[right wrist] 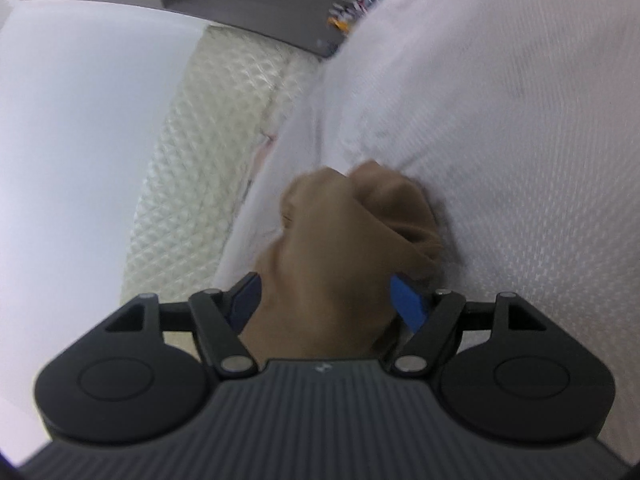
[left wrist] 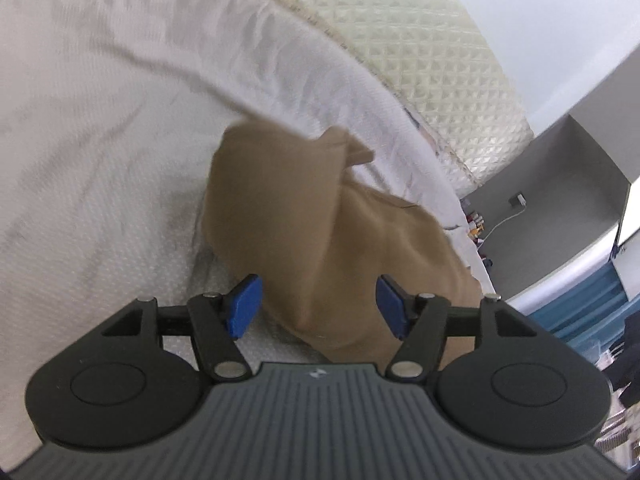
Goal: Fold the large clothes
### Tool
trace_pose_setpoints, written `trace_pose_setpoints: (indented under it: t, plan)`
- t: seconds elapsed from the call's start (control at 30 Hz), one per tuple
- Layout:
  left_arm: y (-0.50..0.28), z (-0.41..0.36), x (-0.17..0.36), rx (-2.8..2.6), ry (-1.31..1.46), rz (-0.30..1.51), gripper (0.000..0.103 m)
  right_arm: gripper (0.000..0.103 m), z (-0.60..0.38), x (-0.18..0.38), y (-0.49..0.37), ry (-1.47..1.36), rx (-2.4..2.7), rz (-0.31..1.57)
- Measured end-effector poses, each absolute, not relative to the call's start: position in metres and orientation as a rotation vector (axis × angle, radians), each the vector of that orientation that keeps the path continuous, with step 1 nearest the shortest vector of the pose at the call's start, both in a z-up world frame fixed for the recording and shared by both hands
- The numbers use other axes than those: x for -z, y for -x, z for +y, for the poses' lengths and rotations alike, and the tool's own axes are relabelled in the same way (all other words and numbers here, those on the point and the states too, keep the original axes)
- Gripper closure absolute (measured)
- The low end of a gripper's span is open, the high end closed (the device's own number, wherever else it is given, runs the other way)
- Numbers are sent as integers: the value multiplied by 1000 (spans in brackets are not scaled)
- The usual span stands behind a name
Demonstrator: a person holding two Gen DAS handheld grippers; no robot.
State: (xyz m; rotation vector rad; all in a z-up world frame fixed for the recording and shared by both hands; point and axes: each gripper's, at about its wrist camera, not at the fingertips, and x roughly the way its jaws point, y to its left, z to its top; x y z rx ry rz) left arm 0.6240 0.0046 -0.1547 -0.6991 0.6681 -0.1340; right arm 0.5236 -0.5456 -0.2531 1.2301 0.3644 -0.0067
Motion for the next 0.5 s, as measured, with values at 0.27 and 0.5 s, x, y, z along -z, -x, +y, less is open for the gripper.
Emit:
trace_pose_setpoints:
  t: [0.27, 0.5]
  plan:
    - [-558, -7, 56, 173, 555, 624, 34, 29, -528, 155, -476, -1105, -67, 303]
    - [-477, -25, -26, 216, 439, 560, 34, 29, -494, 67, -417, -1000, -160, 253]
